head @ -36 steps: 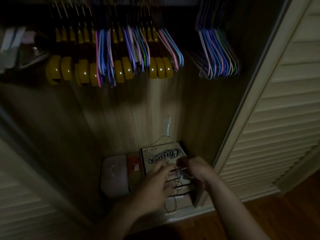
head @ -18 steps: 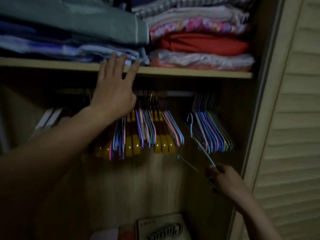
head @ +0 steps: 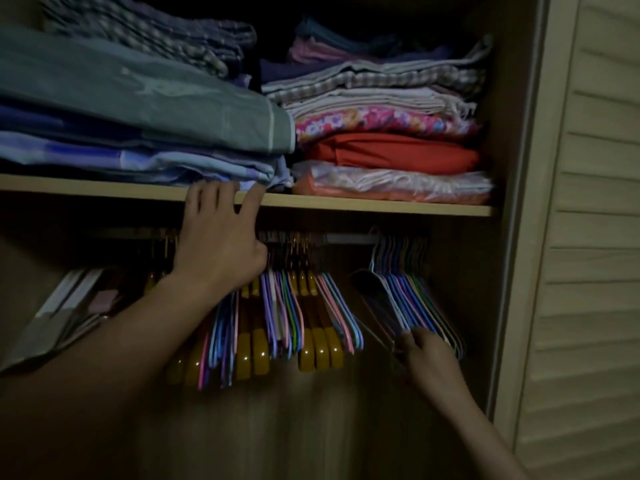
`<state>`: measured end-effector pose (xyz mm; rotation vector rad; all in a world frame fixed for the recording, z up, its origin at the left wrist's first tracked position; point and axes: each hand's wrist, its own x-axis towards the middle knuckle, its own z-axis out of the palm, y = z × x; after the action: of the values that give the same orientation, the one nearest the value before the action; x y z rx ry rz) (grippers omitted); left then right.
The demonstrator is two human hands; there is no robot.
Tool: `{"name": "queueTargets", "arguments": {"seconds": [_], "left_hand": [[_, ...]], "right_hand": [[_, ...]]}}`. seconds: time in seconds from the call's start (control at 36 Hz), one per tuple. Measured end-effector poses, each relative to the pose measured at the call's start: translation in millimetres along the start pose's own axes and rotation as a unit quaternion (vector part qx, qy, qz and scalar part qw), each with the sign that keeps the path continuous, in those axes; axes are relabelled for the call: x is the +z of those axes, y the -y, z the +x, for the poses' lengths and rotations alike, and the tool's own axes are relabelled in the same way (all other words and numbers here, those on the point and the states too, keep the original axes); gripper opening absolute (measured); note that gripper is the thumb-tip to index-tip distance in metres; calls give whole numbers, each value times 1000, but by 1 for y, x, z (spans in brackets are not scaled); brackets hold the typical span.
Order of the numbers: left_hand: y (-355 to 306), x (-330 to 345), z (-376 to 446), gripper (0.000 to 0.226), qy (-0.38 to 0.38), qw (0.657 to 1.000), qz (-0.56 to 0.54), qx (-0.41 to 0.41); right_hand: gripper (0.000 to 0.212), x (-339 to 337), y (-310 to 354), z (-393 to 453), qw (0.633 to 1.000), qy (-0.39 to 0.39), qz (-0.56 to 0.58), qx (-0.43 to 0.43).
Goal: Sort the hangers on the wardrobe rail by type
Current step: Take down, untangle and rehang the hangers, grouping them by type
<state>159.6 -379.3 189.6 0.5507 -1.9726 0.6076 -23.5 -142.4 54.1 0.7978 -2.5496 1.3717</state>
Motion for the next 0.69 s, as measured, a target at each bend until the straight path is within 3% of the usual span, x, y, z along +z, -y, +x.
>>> {"name": "queueTargets", "arguments": {"seconds": [0.17, 0.25, 0.36, 0.47, 0.58, 0.69], "left_hand": [[5, 2, 2, 87, 22, 1000, 15, 7], [7, 2, 3, 90, 35, 999, 22, 14], [10, 2, 2, 92, 39, 999, 22, 21], [8, 3, 2, 93, 35, 999, 22, 19], [6, 2, 3, 94, 38, 999, 22, 12], [6, 2, 2, 93, 37, 999, 17, 14]], "right_hand": [[30, 15, 23, 48, 997, -37, -64, -24], [27, 20, 21, 56, 988, -27, -150, -33], [6, 20, 18, 53, 970, -43, -234, -45], [54, 19, 13, 51, 935, -70, -338, -88], [50, 15, 9, 52, 892, -39, -431, -129], [42, 6, 4, 55, 886, -38, -446, -124]]}}
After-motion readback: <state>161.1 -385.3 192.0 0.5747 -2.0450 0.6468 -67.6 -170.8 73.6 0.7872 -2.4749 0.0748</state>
